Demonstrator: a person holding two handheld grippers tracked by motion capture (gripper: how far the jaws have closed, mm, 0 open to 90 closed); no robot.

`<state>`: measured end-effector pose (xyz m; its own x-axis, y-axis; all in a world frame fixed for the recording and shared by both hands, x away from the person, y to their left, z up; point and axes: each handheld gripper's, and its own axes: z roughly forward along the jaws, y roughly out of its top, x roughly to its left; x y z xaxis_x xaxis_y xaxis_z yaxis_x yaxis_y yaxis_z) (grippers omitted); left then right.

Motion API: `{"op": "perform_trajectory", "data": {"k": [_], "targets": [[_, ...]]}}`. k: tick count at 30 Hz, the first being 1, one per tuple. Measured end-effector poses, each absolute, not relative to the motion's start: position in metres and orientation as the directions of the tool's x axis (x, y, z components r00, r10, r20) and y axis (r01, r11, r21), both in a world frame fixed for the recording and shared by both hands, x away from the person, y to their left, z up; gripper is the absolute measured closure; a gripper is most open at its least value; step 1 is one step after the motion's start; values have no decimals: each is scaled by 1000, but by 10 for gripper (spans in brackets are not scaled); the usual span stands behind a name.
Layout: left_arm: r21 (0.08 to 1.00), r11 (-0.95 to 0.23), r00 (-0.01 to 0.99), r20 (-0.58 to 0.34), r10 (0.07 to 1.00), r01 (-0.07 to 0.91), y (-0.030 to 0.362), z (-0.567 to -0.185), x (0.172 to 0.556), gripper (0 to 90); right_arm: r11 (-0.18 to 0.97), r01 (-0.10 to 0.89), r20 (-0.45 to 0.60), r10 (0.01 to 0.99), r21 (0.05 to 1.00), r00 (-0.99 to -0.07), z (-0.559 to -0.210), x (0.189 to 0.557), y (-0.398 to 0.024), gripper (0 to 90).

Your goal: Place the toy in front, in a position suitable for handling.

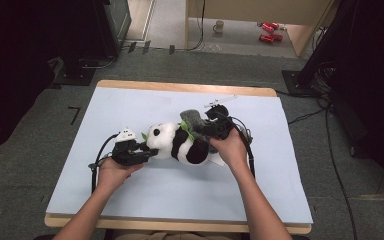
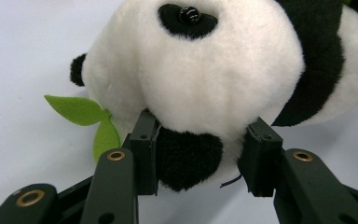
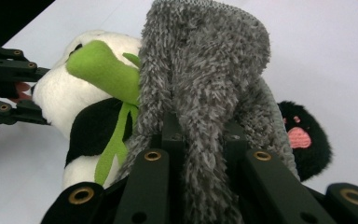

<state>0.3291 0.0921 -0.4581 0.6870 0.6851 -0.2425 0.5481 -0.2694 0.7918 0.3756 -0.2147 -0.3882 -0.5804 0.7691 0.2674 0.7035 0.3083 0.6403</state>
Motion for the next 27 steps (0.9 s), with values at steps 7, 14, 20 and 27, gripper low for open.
{"op": "perform_trajectory", "data": {"k": [7, 14, 20, 27], "targets": [[777, -285, 682, -239, 691, 561, 90, -459, 328, 569, 297, 705, 278, 768, 643, -577, -404, 365, -227, 783], [778, -271, 680, -256, 688, 567, 91, -460, 329, 569, 281, 691, 264, 778, 666, -570, -415, 354, -241, 785], [776, -261, 678, -273, 682, 575, 93, -460, 331, 568, 265, 687, 270, 779, 677, -566, -421, 349, -252, 786], [767, -254, 673, -292, 680, 590, 94, -460, 334, 567, 243, 688, 284, 780, 683, -558, -431, 341, -265, 788]]}}
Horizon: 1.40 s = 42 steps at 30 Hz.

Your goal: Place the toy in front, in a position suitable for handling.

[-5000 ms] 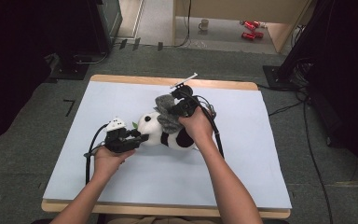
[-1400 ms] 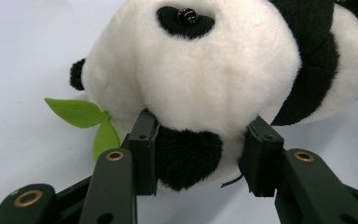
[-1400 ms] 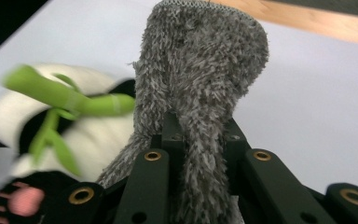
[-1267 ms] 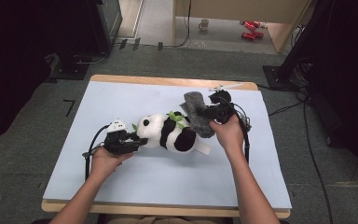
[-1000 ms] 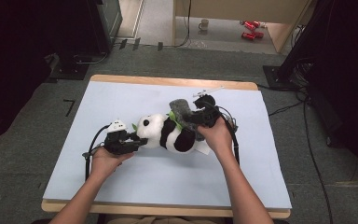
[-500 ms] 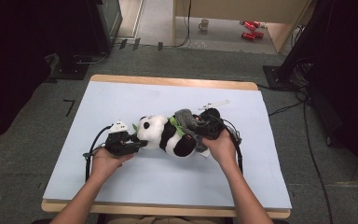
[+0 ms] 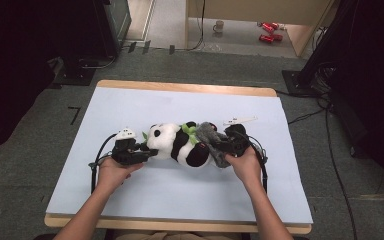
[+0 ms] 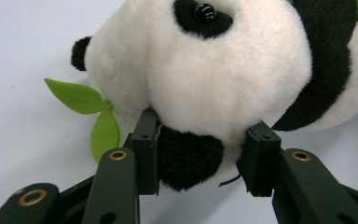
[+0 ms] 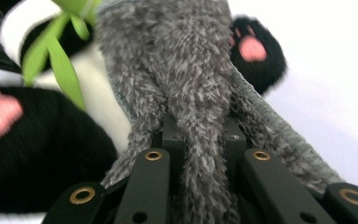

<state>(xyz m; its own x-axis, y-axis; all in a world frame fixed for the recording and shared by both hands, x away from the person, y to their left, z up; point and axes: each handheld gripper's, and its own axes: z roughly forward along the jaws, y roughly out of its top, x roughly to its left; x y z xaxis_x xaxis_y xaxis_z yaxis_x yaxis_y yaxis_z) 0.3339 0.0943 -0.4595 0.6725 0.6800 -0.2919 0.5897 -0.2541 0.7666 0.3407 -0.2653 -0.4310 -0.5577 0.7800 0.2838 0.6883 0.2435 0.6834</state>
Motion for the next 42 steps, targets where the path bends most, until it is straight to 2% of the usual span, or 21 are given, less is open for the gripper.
{"op": "perform_trajectory", "data": {"k": [6, 13, 21, 25, 34, 38, 42], "targets": [[760, -239, 667, -318, 673, 604, 96, -458, 338, 565, 237, 729, 291, 804, 642, -518, -441, 337, -279, 789], [782, -266, 699, -279, 659, 564, 97, -459, 337, 553, 202, 770, 305, 835, 605, -458, -440, 335, -295, 788], [792, -254, 697, -277, 661, 556, 96, -461, 335, 552, 123, 700, 324, 821, 703, -470, -402, 333, -312, 788], [796, -252, 696, -270, 666, 550, 96, -462, 332, 551, 138, 675, 317, 803, 725, -504, -390, 338, -302, 787], [805, -252, 691, -249, 678, 537, 94, -464, 327, 552, 193, 633, 304, 749, 750, -588, -384, 352, -263, 784], [804, -257, 692, -244, 680, 536, 95, -464, 327, 551, 231, 628, 309, 714, 743, -628, -392, 357, -241, 780], [801, -266, 692, -236, 682, 536, 93, -464, 327, 552, 257, 649, 309, 716, 716, -626, -409, 359, -231, 776]]}}
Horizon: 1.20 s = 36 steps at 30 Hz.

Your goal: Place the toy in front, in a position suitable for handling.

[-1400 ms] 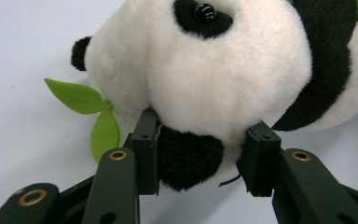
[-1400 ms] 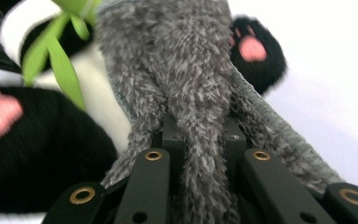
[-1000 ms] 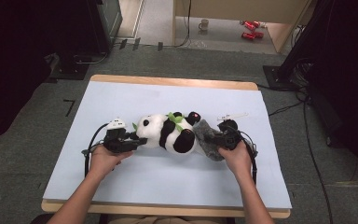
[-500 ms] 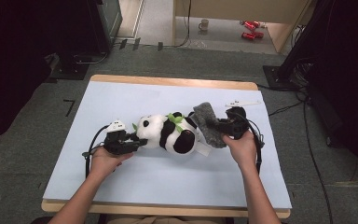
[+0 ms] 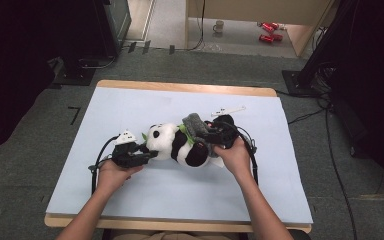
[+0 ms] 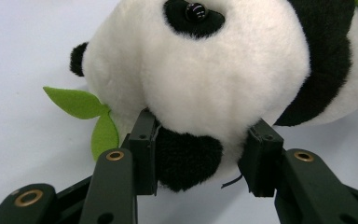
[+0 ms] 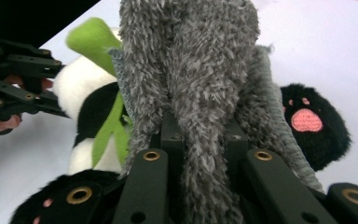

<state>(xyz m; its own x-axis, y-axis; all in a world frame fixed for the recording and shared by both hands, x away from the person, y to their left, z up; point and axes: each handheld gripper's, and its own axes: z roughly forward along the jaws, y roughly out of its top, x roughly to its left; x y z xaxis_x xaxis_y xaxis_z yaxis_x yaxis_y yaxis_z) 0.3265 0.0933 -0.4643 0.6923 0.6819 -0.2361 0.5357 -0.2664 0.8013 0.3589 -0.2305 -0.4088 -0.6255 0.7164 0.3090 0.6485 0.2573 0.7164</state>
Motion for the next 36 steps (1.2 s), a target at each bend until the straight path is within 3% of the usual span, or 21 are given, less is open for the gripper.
{"op": "perform_trajectory", "data": {"k": [15, 29, 32, 36], "targets": [[772, -260, 681, -285, 674, 580, 93, -460, 337, 554, 241, 681, 284, 776, 692, -563, -430, 353, -258, 782], [752, -225, 659, -342, 670, 620, 94, -454, 349, 555, 224, 785, 275, 852, 578, -446, -451, 347, -286, 784], [749, -223, 657, -348, 669, 624, 94, -454, 351, 556, 195, 800, 283, 867, 567, -411, -448, 347, -295, 784], [749, -215, 651, -351, 673, 627, 93, -453, 350, 557, 149, 768, 307, 856, 623, -415, -425, 342, -302, 784]]}}
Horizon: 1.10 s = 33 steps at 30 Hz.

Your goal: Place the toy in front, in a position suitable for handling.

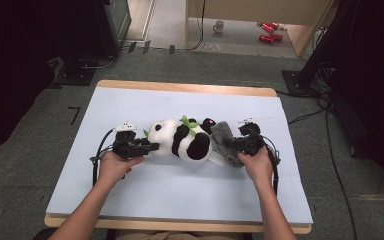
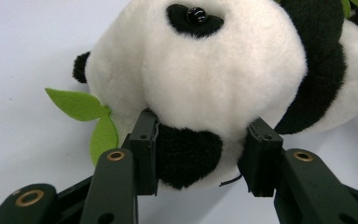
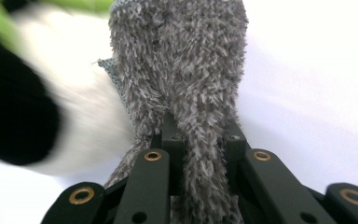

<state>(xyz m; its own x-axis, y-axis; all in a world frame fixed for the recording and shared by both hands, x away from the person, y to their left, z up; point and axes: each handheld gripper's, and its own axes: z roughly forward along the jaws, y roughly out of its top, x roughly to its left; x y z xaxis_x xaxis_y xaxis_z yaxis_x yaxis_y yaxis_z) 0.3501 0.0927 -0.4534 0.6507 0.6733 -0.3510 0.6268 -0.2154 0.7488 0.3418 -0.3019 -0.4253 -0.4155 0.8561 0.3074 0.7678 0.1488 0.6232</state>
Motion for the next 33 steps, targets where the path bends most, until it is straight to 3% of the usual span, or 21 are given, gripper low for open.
{"op": "perform_trajectory", "data": {"k": [15, 23, 33], "targets": [[752, -232, 653, -325, 684, 617, 89, -452, 347, 559, 190, 607, 267, 770, 771, -580, -343, 313, -267, 782], [753, -247, 659, -308, 686, 609, 86, -452, 344, 560, 264, 599, 229, 750, 756, -620, -354, 313, -238, 776], [756, -259, 667, -296, 683, 601, 85, -453, 343, 560, 233, 650, 263, 777, 723, -571, -379, 322, -254, 780]]}}
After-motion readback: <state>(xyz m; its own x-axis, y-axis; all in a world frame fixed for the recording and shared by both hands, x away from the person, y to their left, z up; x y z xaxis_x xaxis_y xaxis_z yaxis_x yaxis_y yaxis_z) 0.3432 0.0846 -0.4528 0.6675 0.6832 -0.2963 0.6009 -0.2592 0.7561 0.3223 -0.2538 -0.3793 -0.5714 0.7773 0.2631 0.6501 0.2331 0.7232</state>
